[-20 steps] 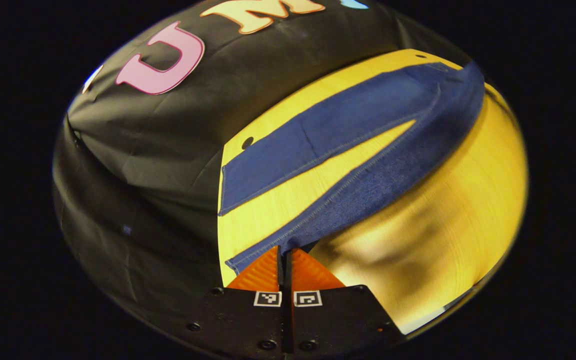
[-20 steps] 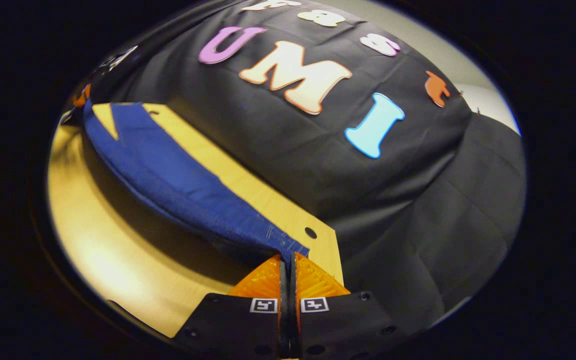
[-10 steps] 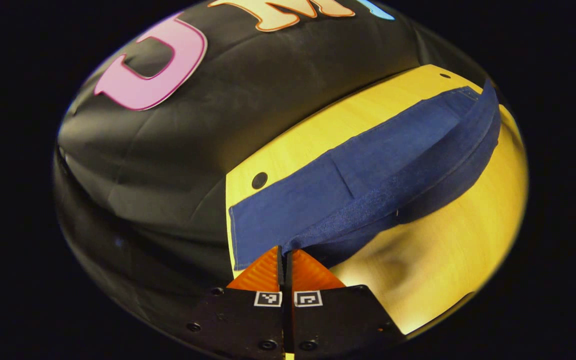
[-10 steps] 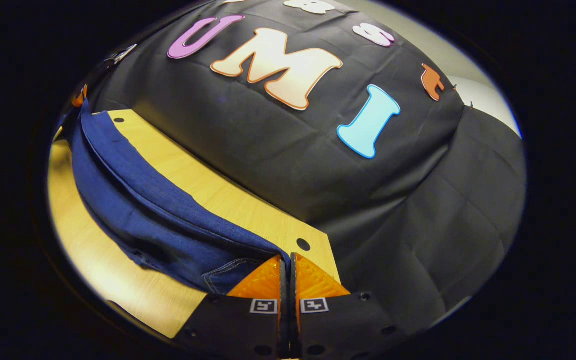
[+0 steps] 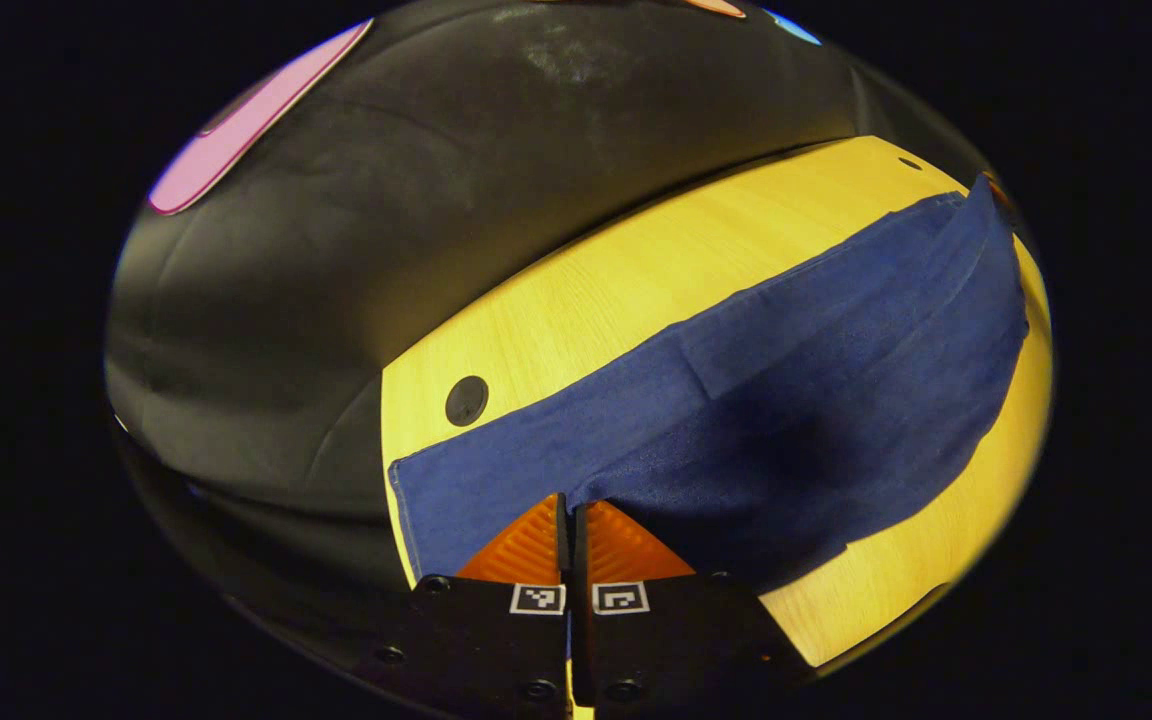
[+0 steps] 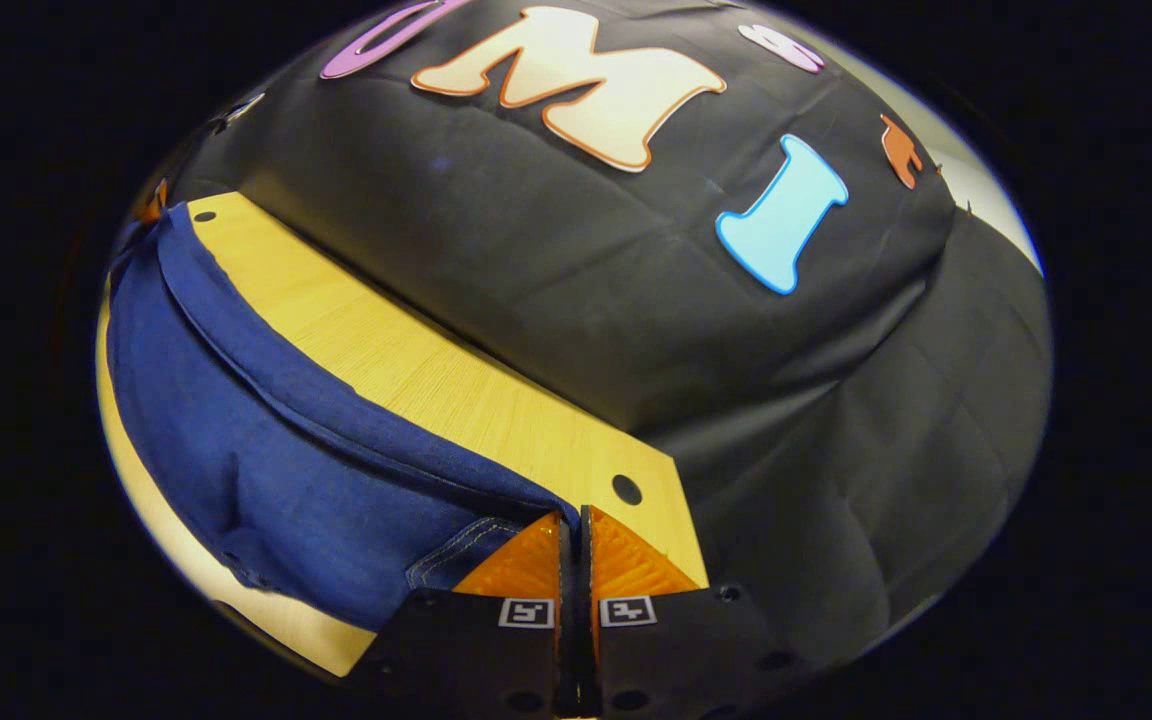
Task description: Grasp the waist and the cuffs of the jeans and fold them to make the two legs overlap; first hold the waist and fold one-third of the jeans toward the cuffs, then hold the cuffs and fold the remaining one-third in the same direction to finish folding.
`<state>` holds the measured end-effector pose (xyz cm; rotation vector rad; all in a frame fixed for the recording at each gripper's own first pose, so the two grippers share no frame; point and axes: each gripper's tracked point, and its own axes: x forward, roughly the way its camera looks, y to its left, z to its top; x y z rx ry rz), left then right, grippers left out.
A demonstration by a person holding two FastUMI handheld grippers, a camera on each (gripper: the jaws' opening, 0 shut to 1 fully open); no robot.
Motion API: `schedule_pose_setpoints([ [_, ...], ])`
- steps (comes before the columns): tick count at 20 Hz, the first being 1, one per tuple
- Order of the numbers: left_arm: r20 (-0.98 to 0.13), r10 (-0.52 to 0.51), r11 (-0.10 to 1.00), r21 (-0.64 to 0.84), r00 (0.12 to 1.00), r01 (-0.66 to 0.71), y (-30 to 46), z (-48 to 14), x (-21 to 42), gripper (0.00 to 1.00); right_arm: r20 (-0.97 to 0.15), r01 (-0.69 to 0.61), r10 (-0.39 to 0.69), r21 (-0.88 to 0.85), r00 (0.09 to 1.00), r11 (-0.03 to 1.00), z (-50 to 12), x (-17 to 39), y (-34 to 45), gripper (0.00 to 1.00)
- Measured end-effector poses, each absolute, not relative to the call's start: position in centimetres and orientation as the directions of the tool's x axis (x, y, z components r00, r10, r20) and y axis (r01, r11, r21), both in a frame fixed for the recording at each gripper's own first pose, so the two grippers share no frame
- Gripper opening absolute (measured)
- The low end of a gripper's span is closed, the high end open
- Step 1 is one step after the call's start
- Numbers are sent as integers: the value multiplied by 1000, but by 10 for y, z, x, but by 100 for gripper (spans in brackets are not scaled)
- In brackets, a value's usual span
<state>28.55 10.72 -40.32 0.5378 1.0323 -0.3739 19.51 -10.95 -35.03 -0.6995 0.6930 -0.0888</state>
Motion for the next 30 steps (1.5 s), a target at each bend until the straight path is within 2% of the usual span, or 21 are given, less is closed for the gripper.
schedule_pose_setpoints([
  [2, -881, -55, 826, 225, 471, 517, 107, -411, 295, 0, -580, -133, -318, -603, 750, 786, -367, 199, -110, 3],
  [4, -874, -74, 841, 205, 481, 501, 105, -417, 300, 0, -595, -99, -346, -587, 726, 803, -374, 197, -113, 14],
  [6, -844, -84, 858, 209, 530, 469, 106, -412, 309, 50, -598, -37, -374, -561, 709, 827, -374, 190, -121, 57],
  [8, -770, -100, 883, 223, 630, 413, 105, -391, 326, 100, -582, 69, -415, -523, 699, 850, -361, 187, -133, 100],
  [9, -734, -109, 901, 212, 670, 379, 101, -382, 328, 94, -586, 114, -424, -490, 691, 864, -356, 180, -142, 99],
  [12, -643, -154, 949, 115, 750, 293, 88, -347, 331, 94, -582, 236, -468, -431, 664, 871, -345, 164, -175, 99],
  [15, -598, -167, 974, 24, 784, 227, 71, -320, 318, 95, -619, 324, -489, -367, 615, 872, -356, 139, -217, 99],
  [18, -555, -204, 977, -67, 806, 201, 46, -285, 297, 96, -667, 408, -465, -255, 582, 877, -380, 126, -245, 99],
  [24, -524, -175, 981, -20, 834, 194, 19, -232, 260, 95, -772, 543, -370, -38, 518, 839, -419, 111, -271, 99],
  [25, -521, -170, 982, -17, 836, 189, 16, -228, 255, 95, -782, 553, -351, -10, 515, 833, -425, 111, -273, 96],
  [27, -521, -156, 985, -15, 839, 173, 14, -220, 241, 95, -804, 564, -324, 18, 499, 825, -430, 108, -272, 99],
  [28, -521, -147, 986, -12, 841, 165, 13, -216, 236, 95, -785, 569, -348, 7, 512, 822, -434, 116, -282, 87],
  [30, -515, -126, 989, -3, 848, 145, 14, -209, 223, 95, -790, 539, -309, 32, 530, 841, -438, 120, -273, 63],
])
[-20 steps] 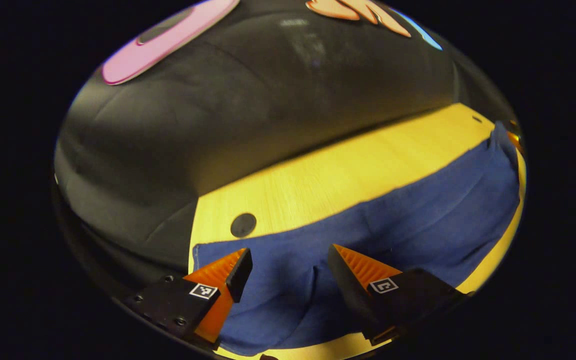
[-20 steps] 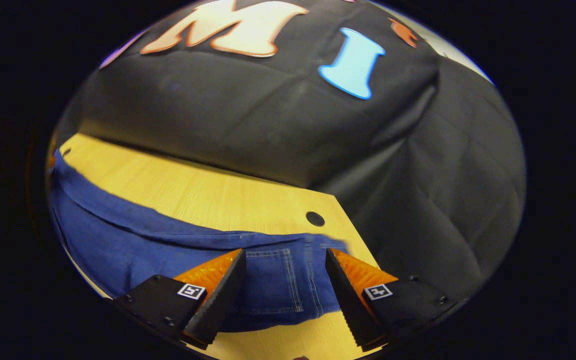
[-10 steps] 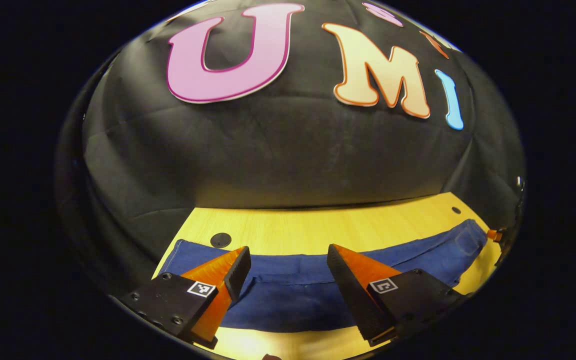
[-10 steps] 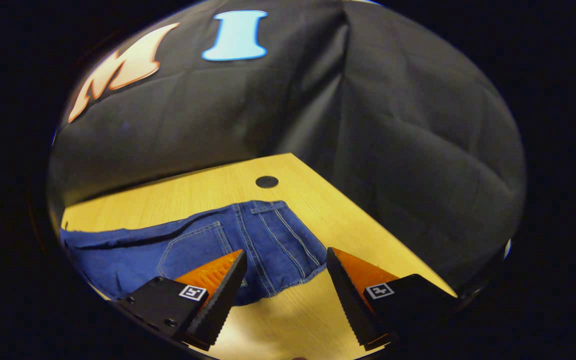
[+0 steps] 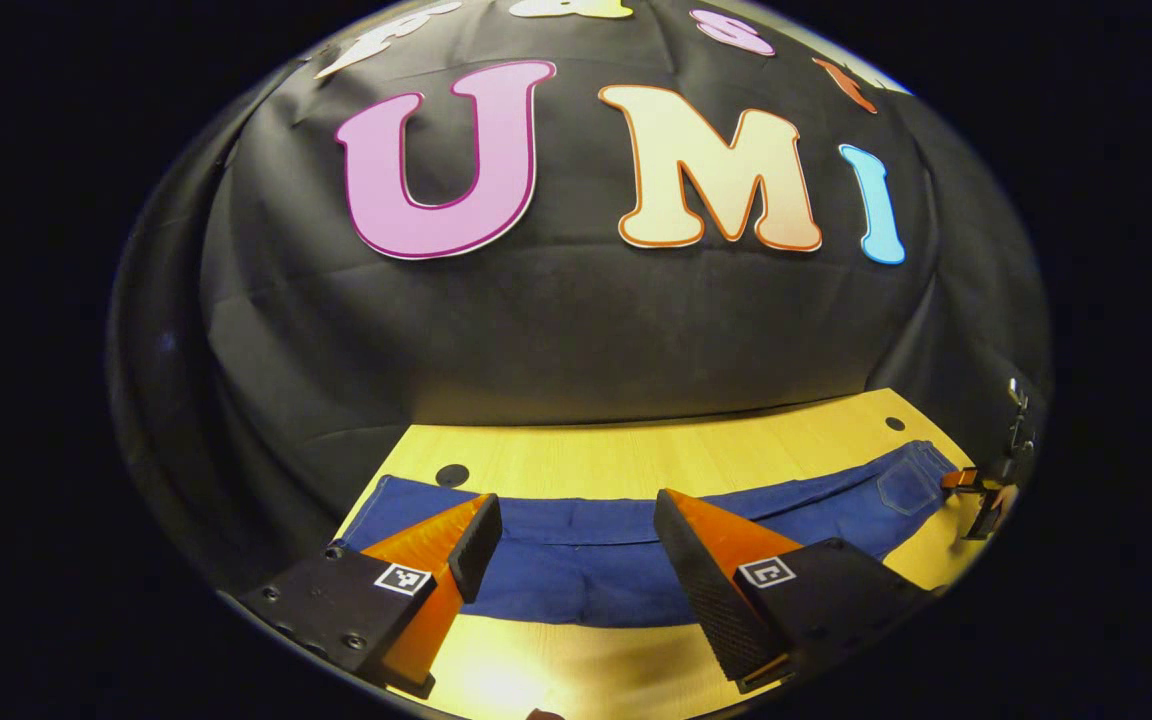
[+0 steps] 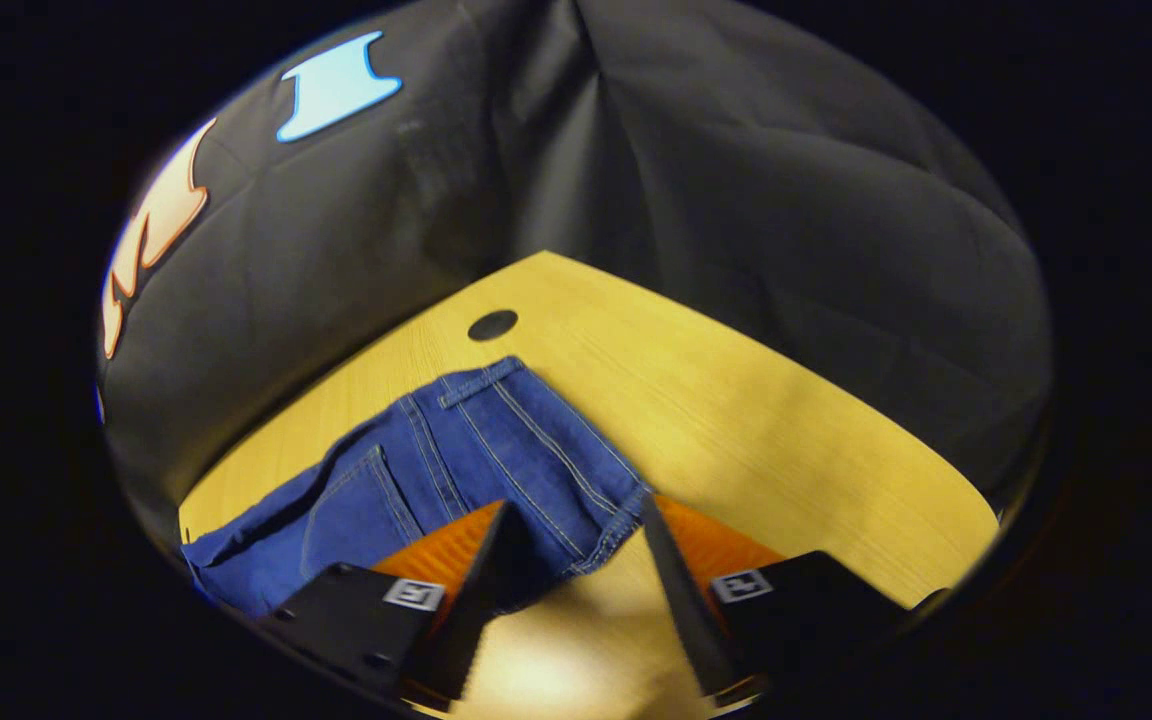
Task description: Grasp the waist and the cuffs of the jeans and fold them to make the two legs overlap; first hold the waist and fold one-third of the jeans toward the cuffs, then hold the cuffs and fold the remaining one-third in the same direction to finish folding.
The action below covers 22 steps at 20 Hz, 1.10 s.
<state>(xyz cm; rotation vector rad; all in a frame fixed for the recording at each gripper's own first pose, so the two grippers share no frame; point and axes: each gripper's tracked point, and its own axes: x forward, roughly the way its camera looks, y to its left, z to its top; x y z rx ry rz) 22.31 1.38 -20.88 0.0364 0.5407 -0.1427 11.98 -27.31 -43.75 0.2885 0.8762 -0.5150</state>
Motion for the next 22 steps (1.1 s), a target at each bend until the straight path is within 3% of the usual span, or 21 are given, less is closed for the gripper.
schedule_pose_setpoints([
  [4, -510, -112, 993, -17, 853, 121, 20, -202, 209, 95, -755, 485, -321, -5, 572, 875, -428, 127, -272, 10],
  [7, -495, -114, 993, -29, 861, 115, 31, -202, 209, 95, -712, 459, -314, 14, 628, 888, -399, 140, -268, 5],
  [10, -499, -114, 993, -40, 859, 109, 50, -207, 210, 95, -646, 427, -305, 37, 700, 903, -348, 155, -241, 7],
  [16, -506, -125, 992, -46, 853, 118, 91, -214, 218, 95, -526, 307, -235, 54, 817, 950, -277, 184, -137, 7],
  [22, -501, -146, 989, -61, 853, 133, 139, -215, 232, 95, -448, 190, -168, 2, 878, 982, -250, 195, -35, 7],
])
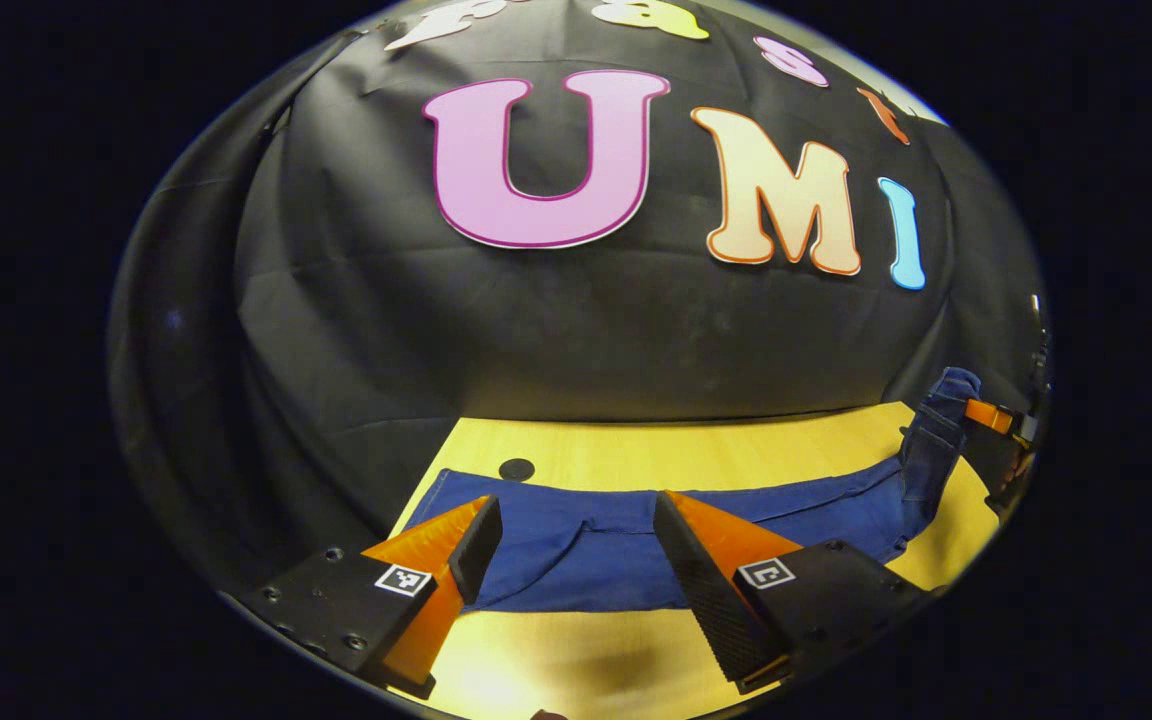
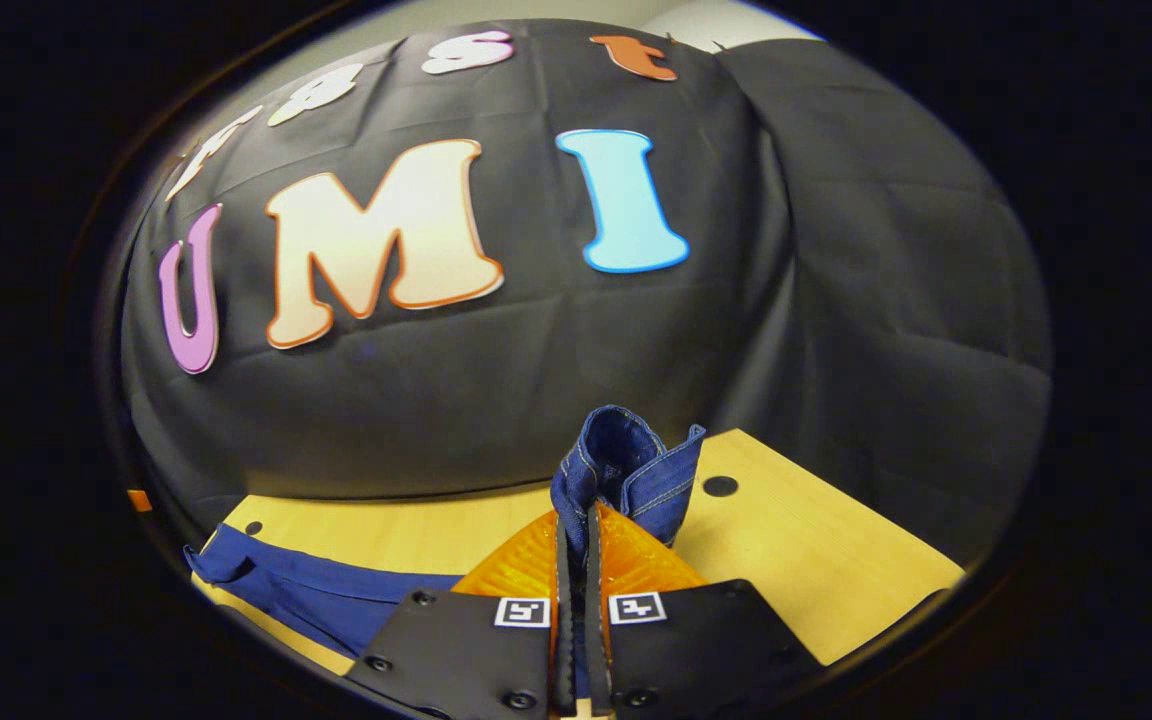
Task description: Grasp the waist and the cuffs of the jeans and fold them to make the two legs overlap; first hold the waist and fold one-third of the jeans toward the cuffs, then hold the cuffs and fold the remaining one-third in the same direction to finish folding.
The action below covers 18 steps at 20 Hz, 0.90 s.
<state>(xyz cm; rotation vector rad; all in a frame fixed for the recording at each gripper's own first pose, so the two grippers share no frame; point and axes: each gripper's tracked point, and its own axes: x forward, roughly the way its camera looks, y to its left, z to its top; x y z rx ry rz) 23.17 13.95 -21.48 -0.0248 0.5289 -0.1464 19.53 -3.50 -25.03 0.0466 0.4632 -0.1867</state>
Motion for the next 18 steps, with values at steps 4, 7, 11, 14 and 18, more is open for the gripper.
schedule_pose_setpoints([
  [4, -506, -145, 989, -63, 850, 131, 177, -224, 238, 95, -439, 118, -115, -20, 891, 993, -254, 199, 25, 7],
  [7, -522, -143, 990, -68, 841, 126, 202, -234, 238, 95, -439, 73, -78, -28, 895, 997, -264, 197, 71, 7],
  [11, -530, -149, 989, -62, 835, 137, 233, -243, 241, 95, -461, 27, -30, -14, 887, 1000, -290, 191, 123, 7],
  [14, -547, -154, 987, -54, 823, 149, 253, -252, 242, 95, -490, 12, -17, -14, 871, 1000, -317, 187, 151, 7],
  [18, -558, -172, 984, -61, 812, 166, 265, -266, 246, 95, -551, -4, -13, -30, 834, 1000, -361, 175, 180, 7],
])
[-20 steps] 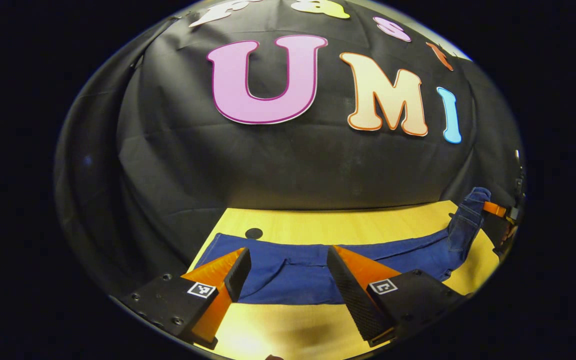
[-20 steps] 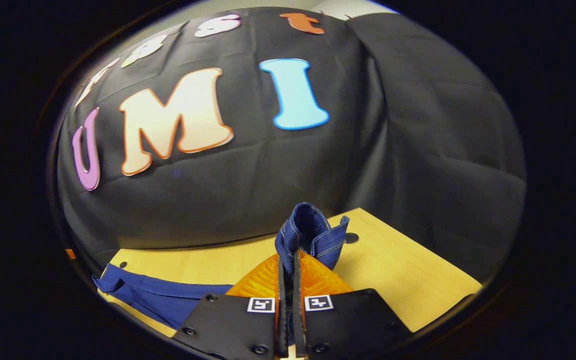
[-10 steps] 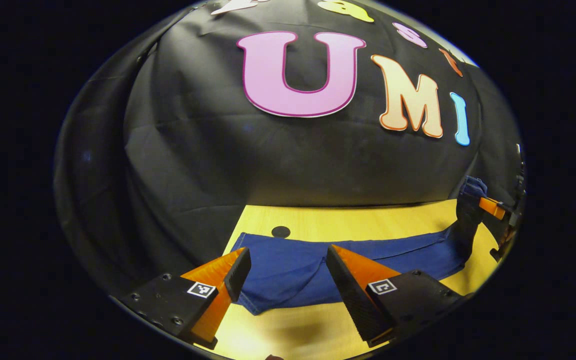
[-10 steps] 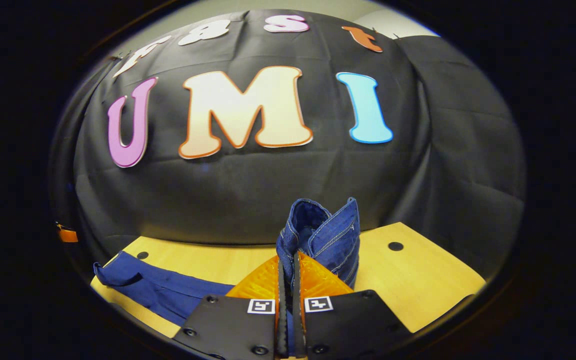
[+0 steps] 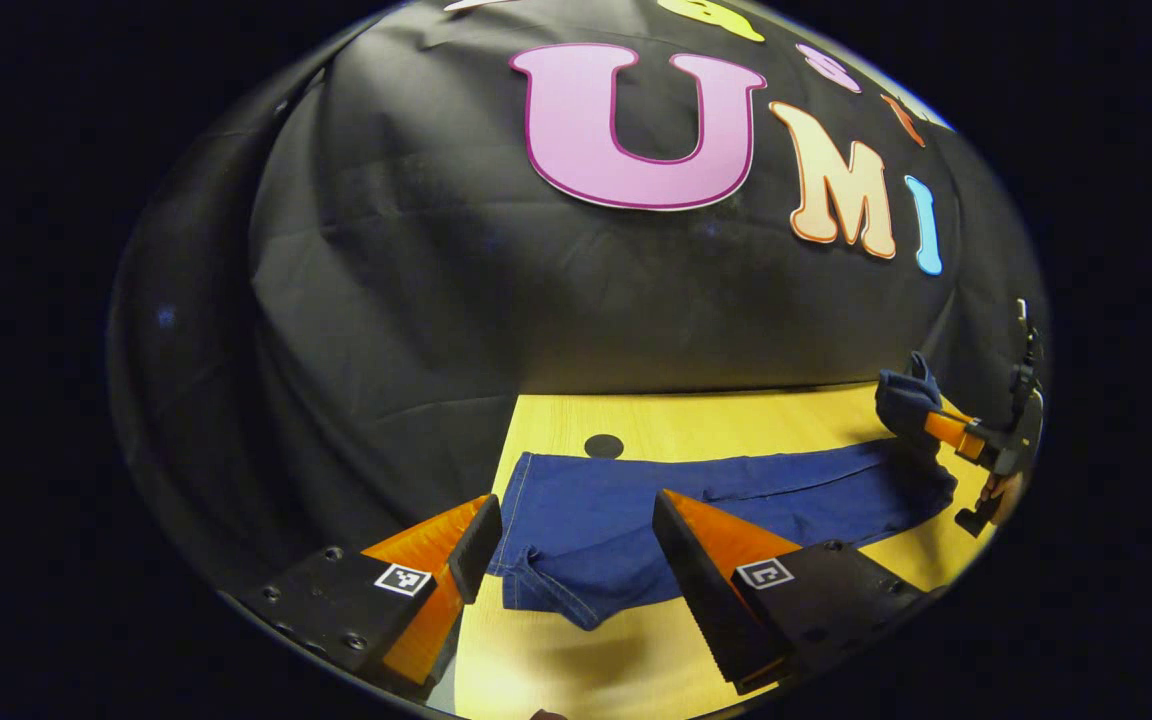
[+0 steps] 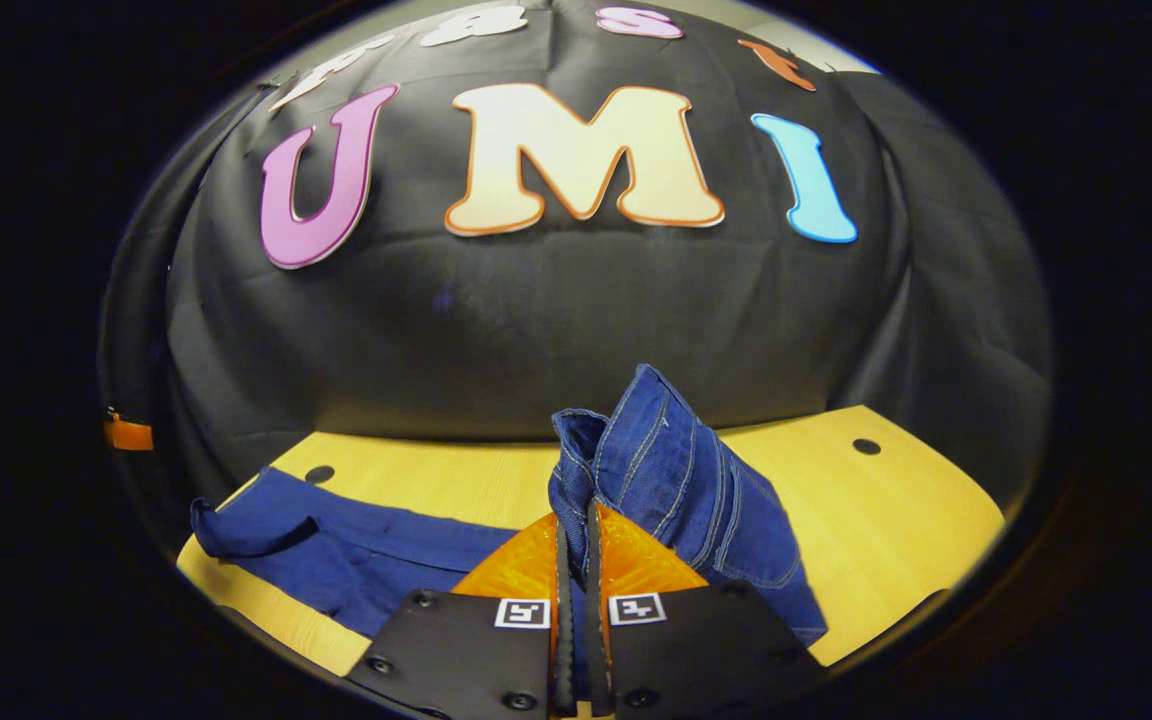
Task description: Grasp the waist and the cuffs of the jeans and fold them to make the two legs overlap; first hold the waist and fold one-third of the jeans toward the cuffs, then hold the cuffs and fold the remaining one-third in the same direction to finish folding.
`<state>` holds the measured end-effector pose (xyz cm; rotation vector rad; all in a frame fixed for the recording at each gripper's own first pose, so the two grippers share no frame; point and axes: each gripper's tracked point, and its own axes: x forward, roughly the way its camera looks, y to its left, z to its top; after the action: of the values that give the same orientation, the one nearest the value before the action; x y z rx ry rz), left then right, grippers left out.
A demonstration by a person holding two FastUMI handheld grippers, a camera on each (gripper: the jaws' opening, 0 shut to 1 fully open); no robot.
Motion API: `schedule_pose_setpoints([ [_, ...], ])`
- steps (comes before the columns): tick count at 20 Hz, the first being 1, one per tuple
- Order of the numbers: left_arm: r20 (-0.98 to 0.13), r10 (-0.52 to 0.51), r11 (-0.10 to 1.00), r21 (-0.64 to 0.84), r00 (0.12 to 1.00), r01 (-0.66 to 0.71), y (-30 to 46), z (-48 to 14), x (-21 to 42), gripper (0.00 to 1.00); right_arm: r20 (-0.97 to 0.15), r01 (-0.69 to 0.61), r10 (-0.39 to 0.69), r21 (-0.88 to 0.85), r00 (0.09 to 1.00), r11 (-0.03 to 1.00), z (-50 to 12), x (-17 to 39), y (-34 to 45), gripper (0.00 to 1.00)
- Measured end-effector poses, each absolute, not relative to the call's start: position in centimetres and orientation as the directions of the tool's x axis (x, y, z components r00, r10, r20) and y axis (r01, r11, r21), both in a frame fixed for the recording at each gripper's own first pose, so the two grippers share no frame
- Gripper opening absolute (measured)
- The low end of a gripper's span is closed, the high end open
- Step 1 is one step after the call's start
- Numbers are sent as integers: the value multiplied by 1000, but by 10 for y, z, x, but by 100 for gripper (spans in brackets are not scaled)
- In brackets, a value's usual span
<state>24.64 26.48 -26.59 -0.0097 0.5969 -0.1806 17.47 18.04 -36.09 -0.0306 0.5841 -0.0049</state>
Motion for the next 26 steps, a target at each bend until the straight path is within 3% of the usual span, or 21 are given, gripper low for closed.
schedule_pose_setpoints([
  [4, -586, -197, 980, -84, 786, 183, 274, -292, 254, 95, -613, -48, 17, -34, 790, 998, -391, 160, 201, 10],
  [6, -611, -214, 976, -100, 762, 194, 276, -310, 257, 95, -610, -65, 51, -1, 791, 998, -390, 157, 215, 36],
  [9, -655, -242, 969, -118, 716, 219, 278, -341, 259, 95, -588, -61, 37, -20, 808, 998, -379, 152, 220, 96],
  [19, -790, -236, 961, -102, 566, 258, 293, -447, 266, 90, -590, -20, -45, -103, 806, 995, -345, 138, 174, 96],
  [22, -791, -249, 955, -102, 559, 280, 289, -449, 268, 97, -590, -15, -50, -105, 806, 994, -344, 136, 171, 96],
  [26, -790, -295, 936, -126, 538, 328, 282, -447, 265, 92, -595, -9, -48, -93, 802, 996, -345, 132, 172, 96],
])
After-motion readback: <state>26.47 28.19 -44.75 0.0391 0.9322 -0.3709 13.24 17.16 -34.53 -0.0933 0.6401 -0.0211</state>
